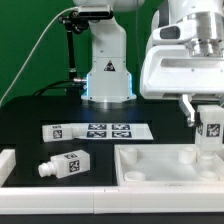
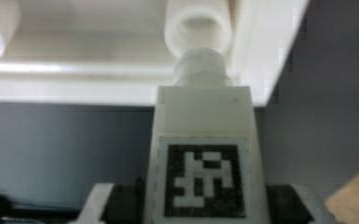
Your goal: Assemble one leg
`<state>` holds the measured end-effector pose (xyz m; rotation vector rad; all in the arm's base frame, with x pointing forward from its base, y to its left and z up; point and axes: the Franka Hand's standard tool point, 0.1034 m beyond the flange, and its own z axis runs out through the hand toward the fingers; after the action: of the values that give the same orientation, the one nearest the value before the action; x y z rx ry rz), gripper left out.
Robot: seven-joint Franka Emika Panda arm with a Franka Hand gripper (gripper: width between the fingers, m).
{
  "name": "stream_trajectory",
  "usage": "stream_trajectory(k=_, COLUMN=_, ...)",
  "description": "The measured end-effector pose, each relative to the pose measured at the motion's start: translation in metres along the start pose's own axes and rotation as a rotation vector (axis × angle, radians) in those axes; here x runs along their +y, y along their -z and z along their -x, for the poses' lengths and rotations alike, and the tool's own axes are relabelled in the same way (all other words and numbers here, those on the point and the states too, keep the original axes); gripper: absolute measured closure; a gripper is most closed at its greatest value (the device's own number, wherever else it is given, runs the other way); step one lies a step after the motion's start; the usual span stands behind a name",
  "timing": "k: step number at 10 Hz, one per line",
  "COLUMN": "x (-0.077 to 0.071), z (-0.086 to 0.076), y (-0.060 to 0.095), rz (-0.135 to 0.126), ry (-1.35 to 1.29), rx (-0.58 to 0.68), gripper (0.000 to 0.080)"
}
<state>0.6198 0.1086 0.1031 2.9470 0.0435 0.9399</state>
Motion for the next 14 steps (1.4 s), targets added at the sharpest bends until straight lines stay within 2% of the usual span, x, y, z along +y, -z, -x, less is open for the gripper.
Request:
stream_trajectory(k=2, x=0.003, z=-0.003, y=-0.007, rz=0.009, ry=0.005, rx=0.003, gripper=0.0511)
stream_trajectory(k=5, x=-0.002, z=0.005, y=-0.014, rz=0.009, ry=0.016, rx=-0.002, gripper=0.0511)
stream_trajectory(k=14, x=-0.009, z=0.011, y=-0.017, rz=0.002, ry=0.024, rx=-0.001, gripper=0.0511)
